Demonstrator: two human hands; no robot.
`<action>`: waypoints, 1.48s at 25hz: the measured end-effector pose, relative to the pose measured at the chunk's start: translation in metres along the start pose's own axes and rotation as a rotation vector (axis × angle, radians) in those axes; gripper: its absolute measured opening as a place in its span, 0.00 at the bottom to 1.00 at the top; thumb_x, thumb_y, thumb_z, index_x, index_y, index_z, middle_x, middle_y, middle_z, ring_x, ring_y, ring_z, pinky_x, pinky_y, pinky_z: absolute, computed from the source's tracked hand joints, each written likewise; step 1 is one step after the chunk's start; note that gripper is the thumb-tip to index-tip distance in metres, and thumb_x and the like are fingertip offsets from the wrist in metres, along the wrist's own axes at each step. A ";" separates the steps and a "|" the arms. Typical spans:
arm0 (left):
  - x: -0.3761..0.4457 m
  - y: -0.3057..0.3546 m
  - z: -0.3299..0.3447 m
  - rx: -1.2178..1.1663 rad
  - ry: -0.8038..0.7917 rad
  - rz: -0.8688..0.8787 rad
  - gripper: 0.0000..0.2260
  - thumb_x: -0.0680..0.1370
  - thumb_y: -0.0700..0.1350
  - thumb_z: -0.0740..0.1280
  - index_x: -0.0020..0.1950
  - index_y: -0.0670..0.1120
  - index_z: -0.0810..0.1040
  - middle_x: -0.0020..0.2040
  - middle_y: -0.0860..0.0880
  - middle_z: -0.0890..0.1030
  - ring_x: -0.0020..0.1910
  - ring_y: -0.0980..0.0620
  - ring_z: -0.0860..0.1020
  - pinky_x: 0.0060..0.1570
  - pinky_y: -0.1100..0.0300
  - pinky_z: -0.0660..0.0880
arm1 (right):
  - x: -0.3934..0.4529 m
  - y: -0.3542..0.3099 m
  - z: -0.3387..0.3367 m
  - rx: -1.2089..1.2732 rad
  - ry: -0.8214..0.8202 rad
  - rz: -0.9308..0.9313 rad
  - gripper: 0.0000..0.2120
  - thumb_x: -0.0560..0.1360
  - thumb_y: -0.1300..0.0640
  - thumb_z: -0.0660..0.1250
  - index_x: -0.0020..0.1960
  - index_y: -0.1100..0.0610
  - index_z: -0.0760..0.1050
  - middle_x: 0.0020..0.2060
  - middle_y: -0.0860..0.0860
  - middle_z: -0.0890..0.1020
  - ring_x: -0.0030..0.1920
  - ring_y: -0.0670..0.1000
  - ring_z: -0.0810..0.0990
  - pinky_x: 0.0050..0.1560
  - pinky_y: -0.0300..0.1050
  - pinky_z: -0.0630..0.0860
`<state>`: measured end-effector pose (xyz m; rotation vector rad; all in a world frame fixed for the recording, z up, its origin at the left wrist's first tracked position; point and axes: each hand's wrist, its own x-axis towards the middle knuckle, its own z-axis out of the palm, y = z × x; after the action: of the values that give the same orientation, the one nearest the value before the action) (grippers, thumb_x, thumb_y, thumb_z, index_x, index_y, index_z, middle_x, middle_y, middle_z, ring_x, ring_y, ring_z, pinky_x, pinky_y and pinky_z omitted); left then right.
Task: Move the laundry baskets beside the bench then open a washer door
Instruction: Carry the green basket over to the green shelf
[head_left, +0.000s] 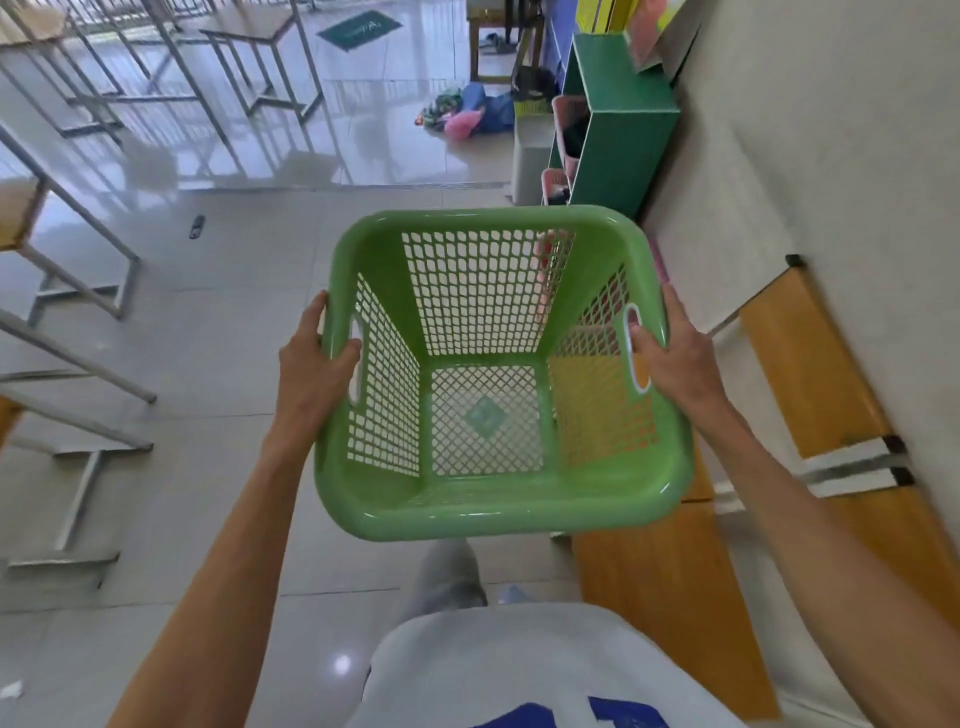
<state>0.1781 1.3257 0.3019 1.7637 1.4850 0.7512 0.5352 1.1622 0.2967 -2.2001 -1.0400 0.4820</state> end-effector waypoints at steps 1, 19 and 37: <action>0.027 0.005 0.007 -0.009 -0.003 0.007 0.31 0.77 0.42 0.69 0.78 0.51 0.61 0.49 0.48 0.78 0.38 0.61 0.77 0.45 0.60 0.76 | 0.025 -0.004 0.002 0.005 0.009 -0.017 0.30 0.80 0.48 0.62 0.79 0.45 0.54 0.52 0.55 0.82 0.39 0.53 0.83 0.40 0.45 0.83; 0.557 0.168 0.191 0.167 -0.461 0.339 0.32 0.76 0.44 0.70 0.77 0.52 0.61 0.52 0.43 0.82 0.36 0.57 0.78 0.50 0.49 0.79 | 0.363 -0.058 0.042 0.223 0.478 0.502 0.37 0.75 0.55 0.72 0.78 0.49 0.58 0.61 0.58 0.81 0.31 0.42 0.78 0.26 0.30 0.73; 0.697 0.349 0.559 0.342 -1.241 0.778 0.35 0.74 0.36 0.68 0.79 0.51 0.59 0.35 0.49 0.76 0.28 0.53 0.73 0.23 0.69 0.73 | 0.458 0.011 0.023 0.407 0.944 1.177 0.36 0.76 0.61 0.69 0.78 0.52 0.54 0.52 0.51 0.79 0.34 0.45 0.81 0.23 0.31 0.73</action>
<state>0.9469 1.8973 0.2528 2.3548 0.0652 -0.3519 0.8110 1.5257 0.2495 -2.0342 0.8268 0.0456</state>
